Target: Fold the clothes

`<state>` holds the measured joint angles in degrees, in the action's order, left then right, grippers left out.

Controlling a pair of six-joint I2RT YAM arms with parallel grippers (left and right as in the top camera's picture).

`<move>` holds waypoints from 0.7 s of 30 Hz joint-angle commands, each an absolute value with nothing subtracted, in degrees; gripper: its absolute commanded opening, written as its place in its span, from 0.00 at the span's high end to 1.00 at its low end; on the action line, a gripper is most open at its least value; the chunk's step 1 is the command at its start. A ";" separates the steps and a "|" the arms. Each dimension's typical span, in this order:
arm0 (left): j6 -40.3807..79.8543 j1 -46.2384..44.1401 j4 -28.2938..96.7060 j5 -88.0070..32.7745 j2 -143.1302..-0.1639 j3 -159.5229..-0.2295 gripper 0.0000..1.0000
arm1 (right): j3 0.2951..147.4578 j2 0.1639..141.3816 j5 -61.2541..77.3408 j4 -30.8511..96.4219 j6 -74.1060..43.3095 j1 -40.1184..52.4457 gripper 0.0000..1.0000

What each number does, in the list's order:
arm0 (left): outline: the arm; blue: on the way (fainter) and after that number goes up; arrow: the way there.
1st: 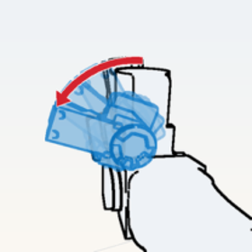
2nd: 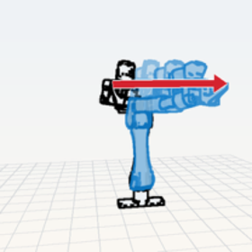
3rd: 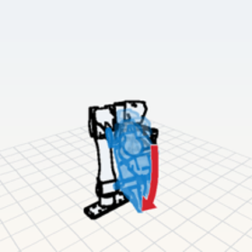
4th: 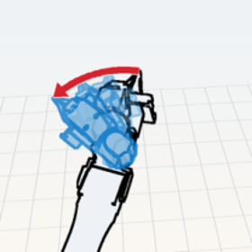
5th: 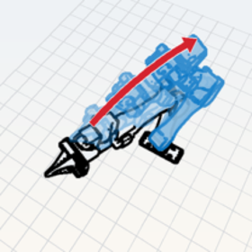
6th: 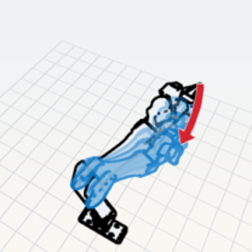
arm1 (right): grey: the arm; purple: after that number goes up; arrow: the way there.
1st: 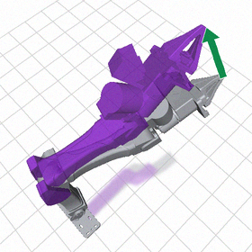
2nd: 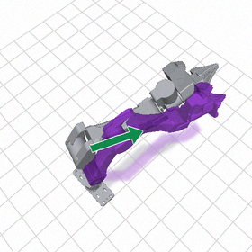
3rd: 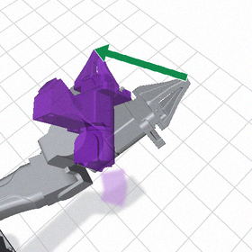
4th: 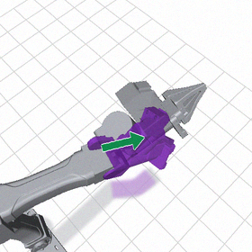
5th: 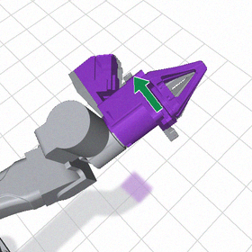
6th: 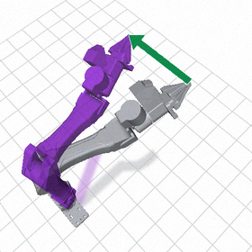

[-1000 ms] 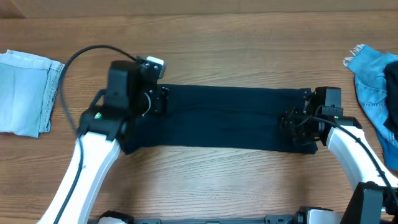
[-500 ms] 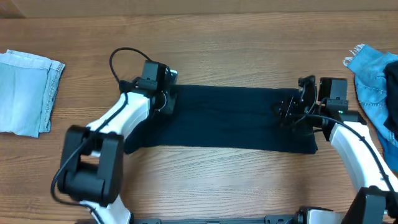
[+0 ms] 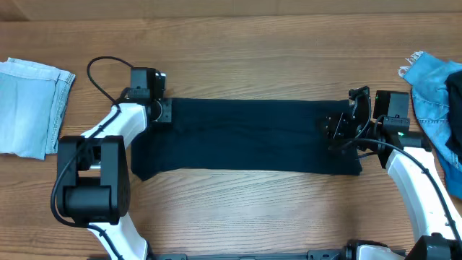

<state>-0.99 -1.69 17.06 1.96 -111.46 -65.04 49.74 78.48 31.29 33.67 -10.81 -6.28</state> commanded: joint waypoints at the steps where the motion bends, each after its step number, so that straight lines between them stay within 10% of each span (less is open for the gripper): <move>1: -1.56 -1.15 18.61 3.05 -112.81 -65.10 0.96 | 51.42 76.97 31.73 33.47 -10.39 -6.46 0.62; 13: -1.26 -1.15 35.75 1.85 -106.39 -83.81 0.41 | 51.42 76.97 31.62 33.50 -10.39 -6.46 0.52; 21: -1.08 -1.26 52.31 -9.17 -100.68 -95.02 0.41 | 51.42 76.99 23.81 34.41 -17.19 -11.05 0.39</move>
